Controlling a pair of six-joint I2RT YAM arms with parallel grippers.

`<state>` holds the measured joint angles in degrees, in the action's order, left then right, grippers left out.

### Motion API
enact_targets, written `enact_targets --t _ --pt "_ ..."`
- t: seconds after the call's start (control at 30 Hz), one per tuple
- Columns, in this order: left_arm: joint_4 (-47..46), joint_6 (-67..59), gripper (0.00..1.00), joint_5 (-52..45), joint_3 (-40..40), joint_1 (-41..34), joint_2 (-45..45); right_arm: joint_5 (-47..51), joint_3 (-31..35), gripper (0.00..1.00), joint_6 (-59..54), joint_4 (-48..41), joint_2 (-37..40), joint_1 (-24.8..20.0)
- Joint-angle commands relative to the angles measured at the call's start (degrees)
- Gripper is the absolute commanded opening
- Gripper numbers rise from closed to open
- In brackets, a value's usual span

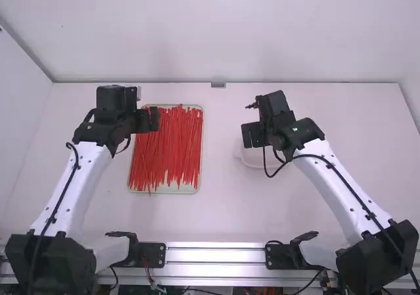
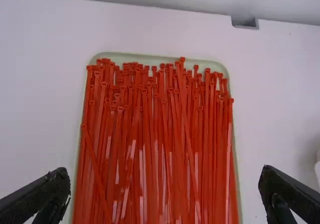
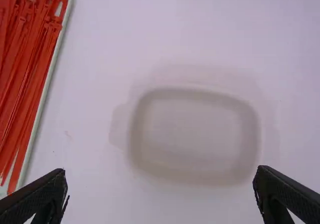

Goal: Fasten the cable tie

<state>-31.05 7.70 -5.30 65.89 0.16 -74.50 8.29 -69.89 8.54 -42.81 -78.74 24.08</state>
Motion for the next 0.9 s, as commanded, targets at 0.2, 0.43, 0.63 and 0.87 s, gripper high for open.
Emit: enact_targets --t 0.2,0.43,0.63,0.87 --pt "-7.67 -3.80 0.99 0.33 15.32 0.48 -12.87 -4.61 -2.05 0.99 -1.55 -0.11 -0.33 -2.40" --pt "-14.58 -5.70 0.99 2.60 27.89 0.48 -27.04 -4.87 -2.05 0.99 -2.51 0.07 -0.33 -2.27" --pt "-12.83 -3.30 0.97 7.61 28.37 0.50 -33.48 -4.85 -2.05 0.99 -2.38 -0.04 -0.35 -2.29" --pt "-8.94 -2.82 0.89 9.46 27.41 0.50 -39.01 -4.85 -2.03 0.99 -2.60 -0.07 -0.35 -2.27"
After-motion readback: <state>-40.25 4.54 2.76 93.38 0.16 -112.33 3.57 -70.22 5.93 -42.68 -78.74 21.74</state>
